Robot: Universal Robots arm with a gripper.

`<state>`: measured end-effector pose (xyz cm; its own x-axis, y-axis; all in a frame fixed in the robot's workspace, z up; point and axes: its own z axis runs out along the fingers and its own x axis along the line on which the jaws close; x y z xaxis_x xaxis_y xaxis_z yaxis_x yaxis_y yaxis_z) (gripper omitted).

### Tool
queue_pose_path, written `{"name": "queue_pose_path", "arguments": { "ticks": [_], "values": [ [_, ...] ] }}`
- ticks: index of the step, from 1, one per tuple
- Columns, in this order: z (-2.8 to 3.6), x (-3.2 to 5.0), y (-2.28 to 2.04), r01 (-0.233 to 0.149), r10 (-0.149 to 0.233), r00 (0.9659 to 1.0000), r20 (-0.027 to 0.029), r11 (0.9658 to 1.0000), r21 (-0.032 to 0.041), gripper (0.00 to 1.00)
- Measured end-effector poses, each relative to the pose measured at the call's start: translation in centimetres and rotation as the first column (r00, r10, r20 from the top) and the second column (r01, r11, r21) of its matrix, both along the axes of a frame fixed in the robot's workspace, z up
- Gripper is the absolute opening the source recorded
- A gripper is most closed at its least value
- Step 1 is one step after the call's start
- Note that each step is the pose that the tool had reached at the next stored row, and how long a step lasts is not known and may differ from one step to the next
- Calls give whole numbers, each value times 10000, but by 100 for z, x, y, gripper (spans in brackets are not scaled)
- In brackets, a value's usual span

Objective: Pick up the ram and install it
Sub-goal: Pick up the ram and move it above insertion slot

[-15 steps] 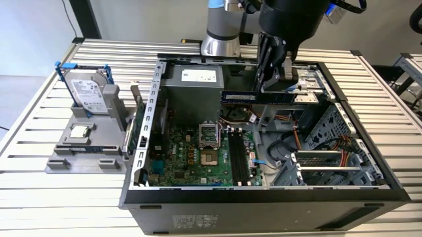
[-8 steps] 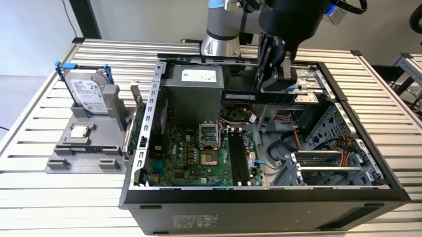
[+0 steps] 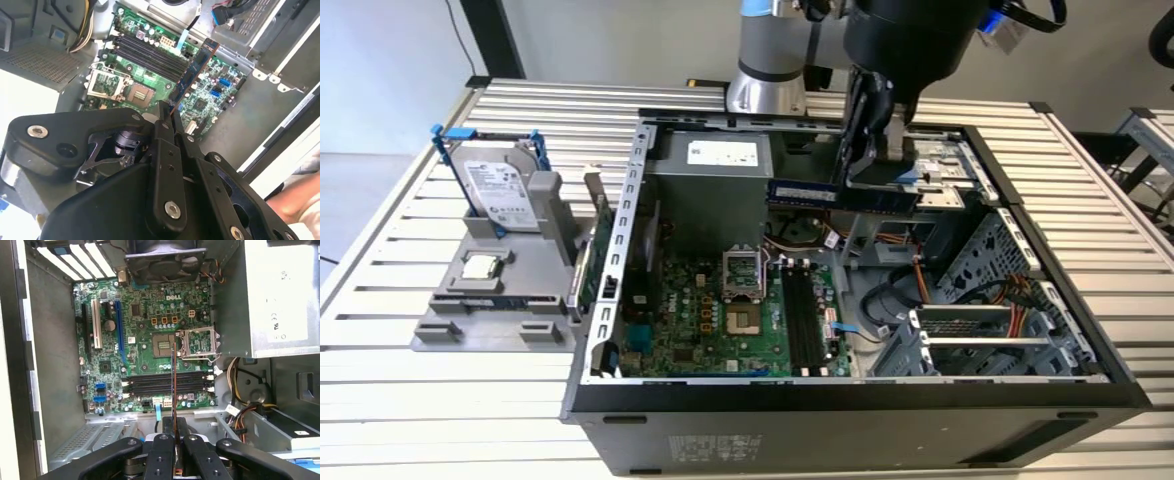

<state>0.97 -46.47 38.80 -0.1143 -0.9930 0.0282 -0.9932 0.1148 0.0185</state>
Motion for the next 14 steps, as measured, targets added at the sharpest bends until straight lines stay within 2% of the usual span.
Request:
{"name": "queue_pose_path", "arguments": {
  "ticks": [9, 14],
  "values": [
    [1, 0, 0, 596, -596, 9982, -1, 9982, -5, 0],
    [1, 0, 0, 1135, -1135, 9935, -3, 9935, -5, 0]
  ]
}}
